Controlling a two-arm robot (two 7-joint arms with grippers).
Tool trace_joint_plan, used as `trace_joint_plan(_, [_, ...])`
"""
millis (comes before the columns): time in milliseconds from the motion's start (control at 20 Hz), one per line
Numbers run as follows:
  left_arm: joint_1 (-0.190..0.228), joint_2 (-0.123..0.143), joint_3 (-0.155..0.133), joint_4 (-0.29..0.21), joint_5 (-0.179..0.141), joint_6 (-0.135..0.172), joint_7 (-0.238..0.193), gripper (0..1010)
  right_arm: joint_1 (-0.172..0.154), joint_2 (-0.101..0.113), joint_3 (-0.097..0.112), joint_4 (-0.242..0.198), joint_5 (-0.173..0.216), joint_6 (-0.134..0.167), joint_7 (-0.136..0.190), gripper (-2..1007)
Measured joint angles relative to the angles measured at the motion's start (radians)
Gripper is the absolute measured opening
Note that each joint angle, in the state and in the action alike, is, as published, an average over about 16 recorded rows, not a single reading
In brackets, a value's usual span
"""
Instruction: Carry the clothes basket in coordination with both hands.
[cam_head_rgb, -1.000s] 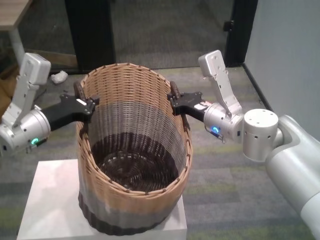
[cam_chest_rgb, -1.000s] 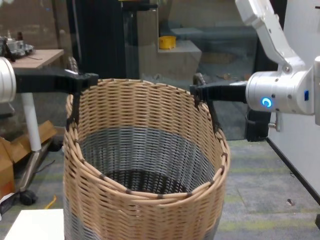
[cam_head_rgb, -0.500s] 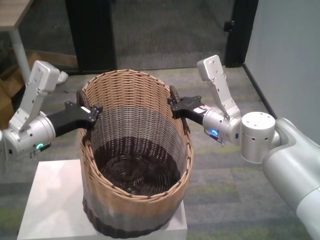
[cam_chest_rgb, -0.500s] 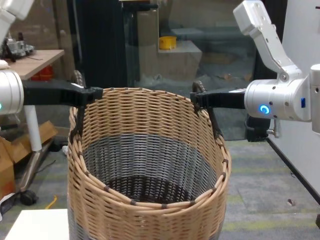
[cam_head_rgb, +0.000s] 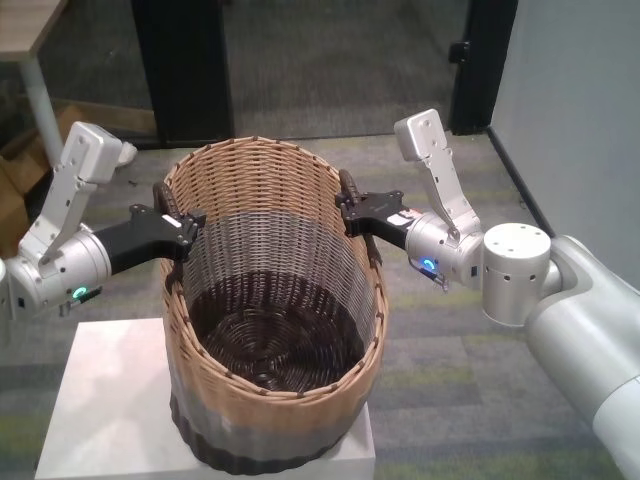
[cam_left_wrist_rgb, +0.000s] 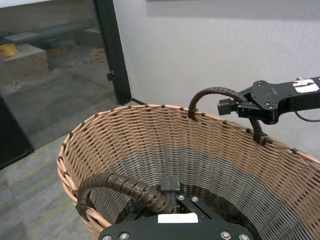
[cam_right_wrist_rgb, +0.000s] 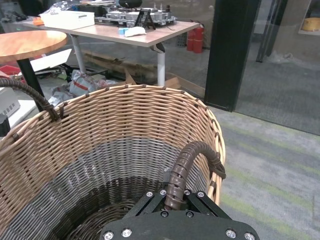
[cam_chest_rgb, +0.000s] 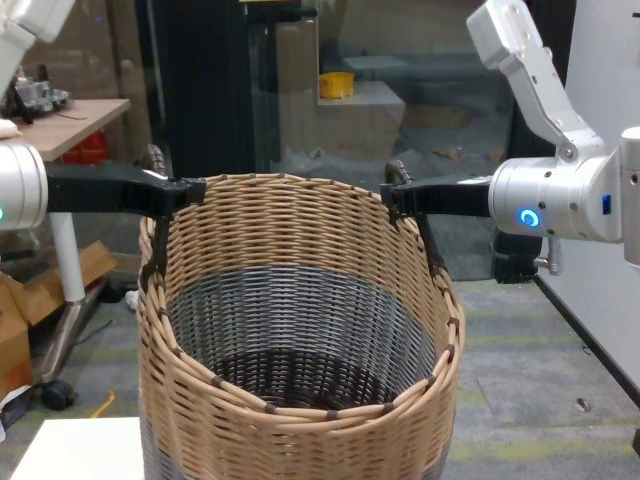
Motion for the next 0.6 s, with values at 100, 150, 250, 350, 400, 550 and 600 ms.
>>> trace_joint_plan(100, [0.000,0.000,0.000,-0.001,-0.001,0.000,0.000,1,0.000,0.000,0.000,-0.001,0.000,0.000,0.000,29])
trace_joint_plan(150, [0.001,0.000,-0.001,-0.002,-0.001,-0.001,0.000,1,-0.001,0.001,0.000,-0.002,0.001,0.000,0.000,28])
trace_joint_plan(250, [0.001,0.001,-0.001,-0.002,-0.002,-0.001,0.000,1,-0.001,0.001,-0.001,-0.003,0.001,0.001,0.000,28])
trace_joint_plan(350, [0.001,0.001,-0.002,-0.003,-0.003,-0.002,0.001,1,-0.001,0.001,-0.001,-0.003,0.002,0.001,0.000,28])
trace_joint_plan(400, [0.002,0.001,-0.002,-0.003,-0.003,-0.002,0.001,1,-0.001,0.001,-0.001,-0.003,0.002,0.001,0.000,28])
trace_joint_plan(550, [0.002,0.001,-0.002,-0.004,-0.004,-0.003,0.001,3,-0.001,0.002,-0.001,-0.004,0.003,0.001,0.000,29])
trace_joint_plan(600, [0.002,0.001,-0.003,-0.004,-0.004,-0.003,0.001,7,-0.001,0.002,-0.001,-0.004,0.003,0.001,0.000,28])
